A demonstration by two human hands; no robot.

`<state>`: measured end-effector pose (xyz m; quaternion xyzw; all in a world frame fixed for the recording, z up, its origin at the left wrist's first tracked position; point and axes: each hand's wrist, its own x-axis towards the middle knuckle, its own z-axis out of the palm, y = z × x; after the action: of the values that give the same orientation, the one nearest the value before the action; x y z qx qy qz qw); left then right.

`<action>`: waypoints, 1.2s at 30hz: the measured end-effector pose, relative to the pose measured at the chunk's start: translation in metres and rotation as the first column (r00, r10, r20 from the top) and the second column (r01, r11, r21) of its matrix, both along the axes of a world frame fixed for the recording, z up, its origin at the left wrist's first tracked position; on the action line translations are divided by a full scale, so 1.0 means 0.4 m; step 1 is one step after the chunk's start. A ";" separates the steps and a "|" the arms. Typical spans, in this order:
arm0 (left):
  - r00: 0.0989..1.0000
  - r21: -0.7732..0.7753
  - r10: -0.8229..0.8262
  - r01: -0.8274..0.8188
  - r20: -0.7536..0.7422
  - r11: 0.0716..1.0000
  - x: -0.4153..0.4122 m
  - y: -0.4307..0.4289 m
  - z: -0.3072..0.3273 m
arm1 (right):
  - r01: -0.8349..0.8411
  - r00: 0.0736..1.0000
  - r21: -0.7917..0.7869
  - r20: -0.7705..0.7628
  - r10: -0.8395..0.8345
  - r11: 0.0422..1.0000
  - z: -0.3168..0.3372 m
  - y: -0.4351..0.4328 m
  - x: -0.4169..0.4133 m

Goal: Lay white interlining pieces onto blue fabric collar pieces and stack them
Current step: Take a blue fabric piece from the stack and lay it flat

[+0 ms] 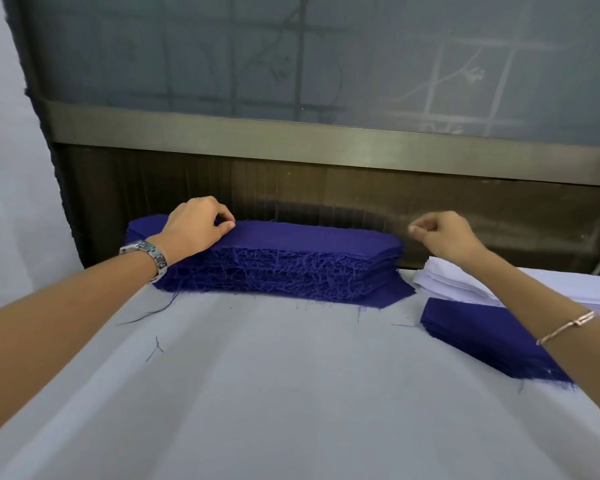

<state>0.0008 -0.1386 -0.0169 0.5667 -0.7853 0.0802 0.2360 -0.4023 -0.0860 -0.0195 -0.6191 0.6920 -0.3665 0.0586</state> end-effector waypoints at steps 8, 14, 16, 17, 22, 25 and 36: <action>1.000 0.119 -0.012 0.010 0.018 0.993 0.010 -0.027 0.013 | -0.122 0.992 0.129 0.012 0.122 0.984 -0.017 -0.078 0.061; 0.999 0.179 -0.031 0.026 0.027 0.984 0.007 -0.035 0.019 | -0.103 0.994 0.092 0.053 0.098 0.990 -0.014 -0.099 0.066; 0.999 0.190 -0.039 0.035 0.018 0.981 0.007 -0.038 0.019 | -0.099 0.993 0.052 0.072 0.095 0.994 -0.013 -0.101 0.067; 0.999 0.191 -0.040 0.037 0.013 0.981 0.005 -0.038 0.018 | -0.094 0.993 0.026 0.073 0.092 0.995 -0.014 -0.100 0.069; 0.999 0.200 -0.031 0.036 -0.026 0.979 0.001 -0.044 0.008 | -0.088 0.996 -0.104 0.014 0.090 0.991 -0.015 -0.085 0.080; 0.999 0.205 -0.028 0.037 -0.046 0.978 0.003 -0.049 0.004 | -0.072 0.997 -0.162 -0.014 0.071 0.984 -0.019 -0.076 0.078; 0.998 0.197 -0.037 0.046 -0.048 0.979 0.007 -0.066 -0.002 | -0.097 0.991 -0.287 -0.115 0.066 0.953 -0.020 -0.044 0.088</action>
<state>0.0038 -0.1649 -0.0177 0.5726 -0.7956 -0.0159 0.1971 -0.3671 -0.1038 -0.0274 -0.6671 0.6065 -0.4291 -0.0543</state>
